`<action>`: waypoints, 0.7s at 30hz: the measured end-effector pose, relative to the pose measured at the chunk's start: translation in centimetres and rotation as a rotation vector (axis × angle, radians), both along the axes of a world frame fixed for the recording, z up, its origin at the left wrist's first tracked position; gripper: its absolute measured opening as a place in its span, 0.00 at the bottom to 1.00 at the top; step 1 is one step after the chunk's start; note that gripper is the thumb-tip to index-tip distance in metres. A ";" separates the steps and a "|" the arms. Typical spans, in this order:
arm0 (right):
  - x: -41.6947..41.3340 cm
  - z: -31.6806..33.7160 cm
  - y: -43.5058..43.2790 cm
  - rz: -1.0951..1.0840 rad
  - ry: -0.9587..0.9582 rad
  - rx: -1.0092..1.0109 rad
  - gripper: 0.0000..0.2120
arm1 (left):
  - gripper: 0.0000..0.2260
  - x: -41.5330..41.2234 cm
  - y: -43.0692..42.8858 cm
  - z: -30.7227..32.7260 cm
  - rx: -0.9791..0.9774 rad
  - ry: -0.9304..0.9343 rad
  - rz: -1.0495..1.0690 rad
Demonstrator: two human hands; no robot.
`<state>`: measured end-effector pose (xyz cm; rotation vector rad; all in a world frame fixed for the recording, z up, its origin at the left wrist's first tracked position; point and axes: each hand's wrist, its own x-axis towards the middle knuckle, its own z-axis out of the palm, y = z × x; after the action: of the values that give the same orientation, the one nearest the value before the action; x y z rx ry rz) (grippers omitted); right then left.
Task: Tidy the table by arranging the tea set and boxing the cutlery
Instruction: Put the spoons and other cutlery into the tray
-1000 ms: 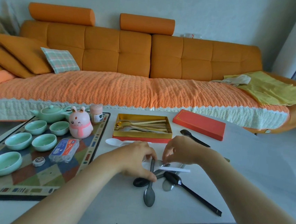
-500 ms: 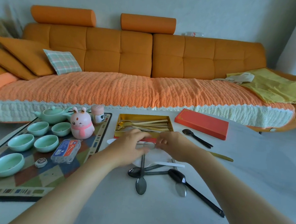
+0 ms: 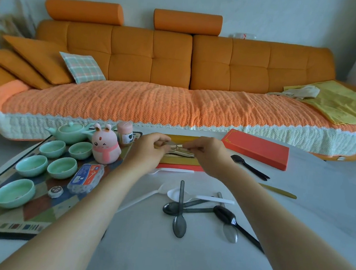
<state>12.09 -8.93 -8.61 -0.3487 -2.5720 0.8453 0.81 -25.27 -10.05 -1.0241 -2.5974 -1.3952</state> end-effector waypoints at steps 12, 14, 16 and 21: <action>-2.3 -1.4 1.5 -0.232 -0.201 0.118 0.20 | 0.19 -0.1 -0.1 -1.6 -0.402 0.370 -0.244; -2.3 -1.7 1.8 -0.262 -0.158 0.108 0.19 | 0.20 0.2 0.2 -1.5 -0.379 0.371 -0.258; -2.5 -1.8 2.0 -0.305 -0.080 0.097 0.19 | 0.22 0.5 0.5 -1.5 -0.378 0.376 -0.249; -3.1 -1.7 2.3 -0.271 -0.155 0.086 0.23 | 0.25 0.0 0.9 -2.0 -0.511 0.396 -0.216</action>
<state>8.96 -6.59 -10.33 -0.7427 -2.6097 0.6303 0.82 -24.38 -12.00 -1.4901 -2.6309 -0.4592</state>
